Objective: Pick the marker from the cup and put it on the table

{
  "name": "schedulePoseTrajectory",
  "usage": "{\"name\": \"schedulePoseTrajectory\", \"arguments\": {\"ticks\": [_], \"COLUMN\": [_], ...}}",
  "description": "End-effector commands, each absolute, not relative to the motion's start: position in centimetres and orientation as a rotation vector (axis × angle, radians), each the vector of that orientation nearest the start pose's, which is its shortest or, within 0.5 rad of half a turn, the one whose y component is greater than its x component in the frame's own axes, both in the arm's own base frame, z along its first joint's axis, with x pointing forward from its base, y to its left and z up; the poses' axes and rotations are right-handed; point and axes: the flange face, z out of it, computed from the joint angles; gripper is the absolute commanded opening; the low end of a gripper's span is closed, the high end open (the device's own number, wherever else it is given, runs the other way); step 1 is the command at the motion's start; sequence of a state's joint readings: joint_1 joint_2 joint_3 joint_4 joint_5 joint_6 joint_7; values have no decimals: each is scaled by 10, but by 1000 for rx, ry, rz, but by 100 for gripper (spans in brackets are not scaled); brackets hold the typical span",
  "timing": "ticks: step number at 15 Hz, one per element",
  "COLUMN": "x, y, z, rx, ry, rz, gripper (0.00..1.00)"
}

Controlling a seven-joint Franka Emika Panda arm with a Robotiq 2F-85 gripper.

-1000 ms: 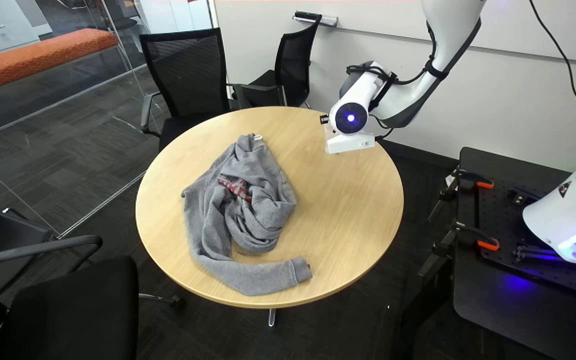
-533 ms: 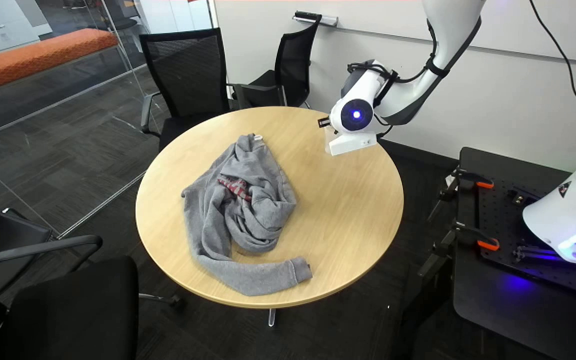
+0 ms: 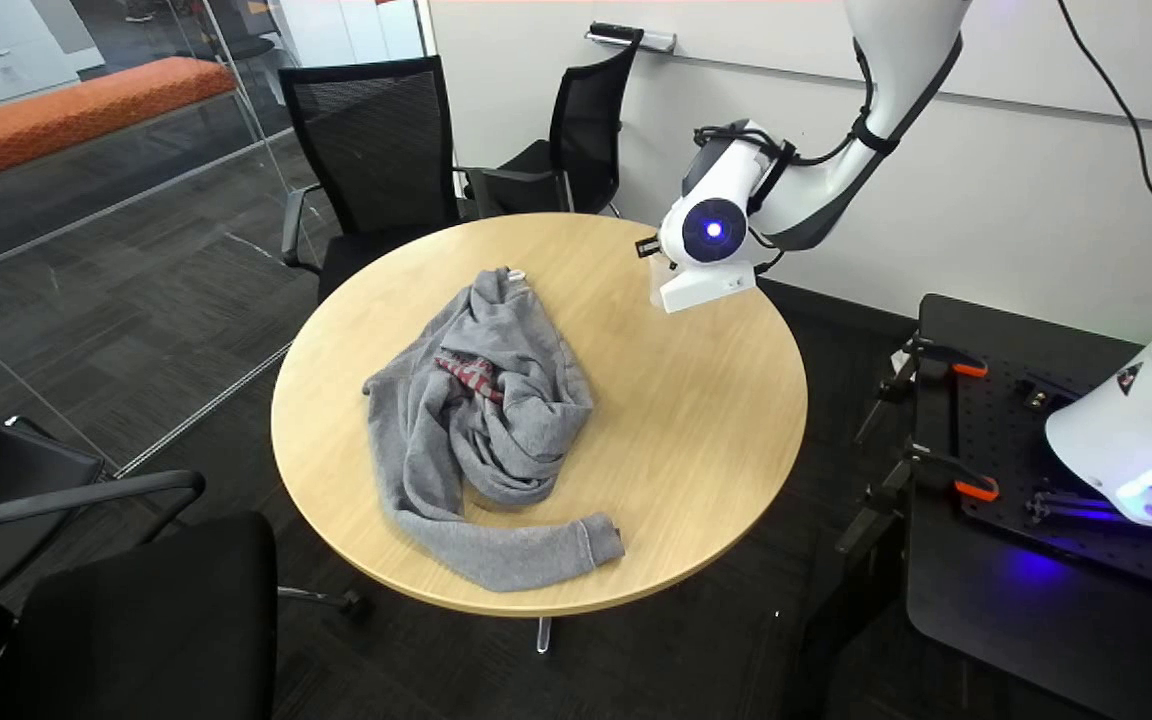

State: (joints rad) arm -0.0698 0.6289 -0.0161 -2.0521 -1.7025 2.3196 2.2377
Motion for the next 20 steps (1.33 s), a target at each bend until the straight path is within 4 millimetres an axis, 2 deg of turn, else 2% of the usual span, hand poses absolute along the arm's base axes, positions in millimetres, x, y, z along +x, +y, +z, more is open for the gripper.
{"name": "schedulePoseTrajectory", "arguments": {"ticks": [1, 8, 14, 20], "x": [560, 556, 565, 573], "y": [-72, -87, -93, -100], "z": [107, 98, 100, 92], "rx": [2168, 2171, 2192, 2199], "ry": [-897, -943, -983, -1014], "rz": [884, 856, 861, 858], "gripper": [69, 65, 65, 64]}}
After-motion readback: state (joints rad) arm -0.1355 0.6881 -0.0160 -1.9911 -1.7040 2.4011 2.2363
